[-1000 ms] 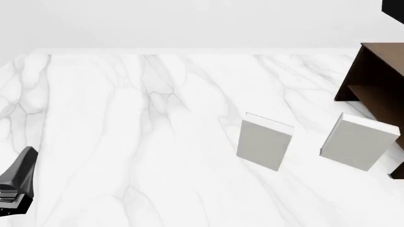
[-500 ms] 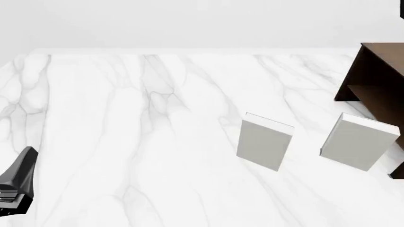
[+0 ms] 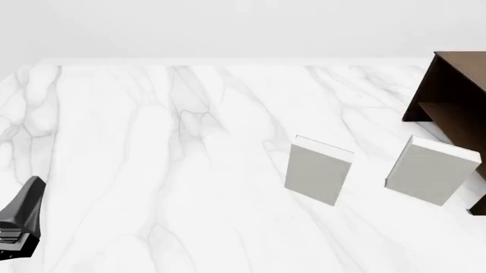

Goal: Pick up the book on the left and place it on top of the shelf.

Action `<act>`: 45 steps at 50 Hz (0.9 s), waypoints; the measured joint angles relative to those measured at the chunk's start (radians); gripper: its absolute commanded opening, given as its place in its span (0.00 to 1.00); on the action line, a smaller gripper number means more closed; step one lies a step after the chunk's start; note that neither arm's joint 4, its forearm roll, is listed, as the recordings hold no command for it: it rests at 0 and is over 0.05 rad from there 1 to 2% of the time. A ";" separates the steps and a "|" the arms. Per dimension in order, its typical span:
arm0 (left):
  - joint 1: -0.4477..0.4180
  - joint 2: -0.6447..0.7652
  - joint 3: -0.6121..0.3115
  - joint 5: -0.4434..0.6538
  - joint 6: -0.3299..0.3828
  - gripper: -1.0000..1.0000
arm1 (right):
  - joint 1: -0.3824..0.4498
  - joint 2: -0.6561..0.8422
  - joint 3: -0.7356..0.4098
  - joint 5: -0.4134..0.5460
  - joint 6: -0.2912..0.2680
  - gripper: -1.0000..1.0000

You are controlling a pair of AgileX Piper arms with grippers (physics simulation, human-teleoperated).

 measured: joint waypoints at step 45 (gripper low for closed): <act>0.000 0.000 0.000 0.000 0.000 1.00 | -0.107 0.038 0.030 -0.054 -0.103 0.00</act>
